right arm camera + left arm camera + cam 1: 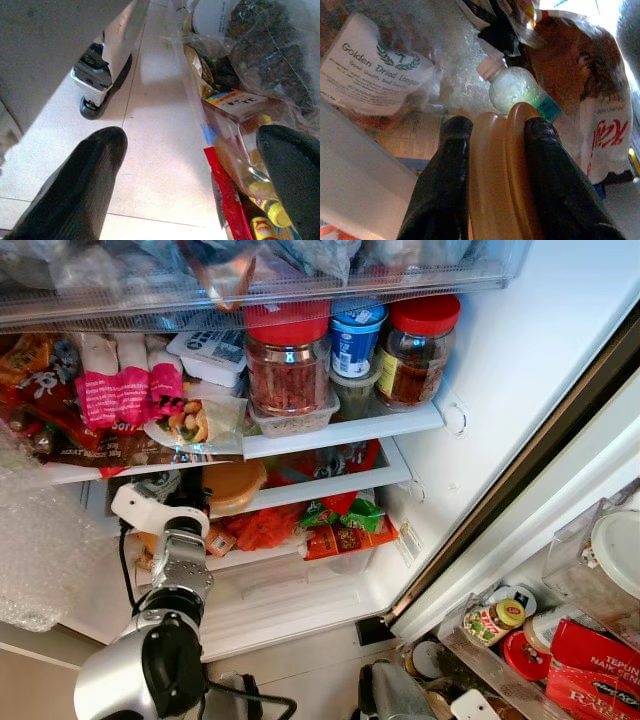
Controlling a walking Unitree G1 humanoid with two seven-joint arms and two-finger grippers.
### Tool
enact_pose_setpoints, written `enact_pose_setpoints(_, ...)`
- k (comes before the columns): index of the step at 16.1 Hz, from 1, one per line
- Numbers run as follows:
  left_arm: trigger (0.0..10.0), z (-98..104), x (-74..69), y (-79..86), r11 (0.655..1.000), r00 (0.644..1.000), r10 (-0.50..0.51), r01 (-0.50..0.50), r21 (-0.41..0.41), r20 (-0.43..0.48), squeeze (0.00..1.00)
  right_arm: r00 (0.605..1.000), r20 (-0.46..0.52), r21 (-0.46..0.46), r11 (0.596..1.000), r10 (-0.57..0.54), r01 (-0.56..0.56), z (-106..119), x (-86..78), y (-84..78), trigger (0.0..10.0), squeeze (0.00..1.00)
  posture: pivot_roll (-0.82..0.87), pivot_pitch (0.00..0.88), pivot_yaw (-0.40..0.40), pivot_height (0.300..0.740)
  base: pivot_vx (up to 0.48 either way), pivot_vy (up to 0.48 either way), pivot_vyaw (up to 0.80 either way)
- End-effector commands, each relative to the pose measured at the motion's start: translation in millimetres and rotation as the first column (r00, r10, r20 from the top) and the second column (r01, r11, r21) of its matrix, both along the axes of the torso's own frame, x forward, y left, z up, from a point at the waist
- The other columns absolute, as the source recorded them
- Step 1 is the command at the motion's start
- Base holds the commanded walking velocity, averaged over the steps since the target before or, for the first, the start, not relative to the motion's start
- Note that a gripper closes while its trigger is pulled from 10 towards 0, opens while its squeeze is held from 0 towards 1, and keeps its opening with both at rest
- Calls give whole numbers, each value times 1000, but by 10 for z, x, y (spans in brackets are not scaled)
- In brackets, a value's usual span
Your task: Restocking fridge
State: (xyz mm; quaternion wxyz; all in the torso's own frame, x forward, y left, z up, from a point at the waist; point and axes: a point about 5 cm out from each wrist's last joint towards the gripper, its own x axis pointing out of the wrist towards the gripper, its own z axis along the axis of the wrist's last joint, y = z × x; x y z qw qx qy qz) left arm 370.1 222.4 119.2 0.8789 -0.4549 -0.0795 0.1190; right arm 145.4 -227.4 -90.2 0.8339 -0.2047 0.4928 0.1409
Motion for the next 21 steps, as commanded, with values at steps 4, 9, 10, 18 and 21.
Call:
enact_pose_setpoints(4,10000,46,36,-18,999,1000,1,0,-34,18,1000,999,-47,-23,1000,0,-1,-34,-151,-89,10000,0,-256,184,-109,643,0,0,0)
enact_pose_setpoints(9,10000,96,62,-64,999,998,-41,40,7,48,1000,999,-44,-18,1000,-5,4,-36,-134,-65,10000,0,-238,190,-93,643,0,0,0)
enact_pose_setpoints(10,10000,107,66,-68,999,997,-50,49,14,52,1000,999,-42,-17,1000,-5,5,-36,-127,-56,10000,0,-234,190,-88,643,0,0,0)
enact_pose_setpoints(18,10000,84,49,-180,988,985,-151,147,56,84,0,999,-29,0,1000,-16,16,-38,-77,20,10000,0,-198,189,-43,643,0,0,0)
enact_pose_setpoints(21,10000,52,13,-203,982,978,-184,179,56,100,0,999,-24,5,1000,-24,24,-38,-65,36,10000,0,-192,187,-34,643,0,0,0)
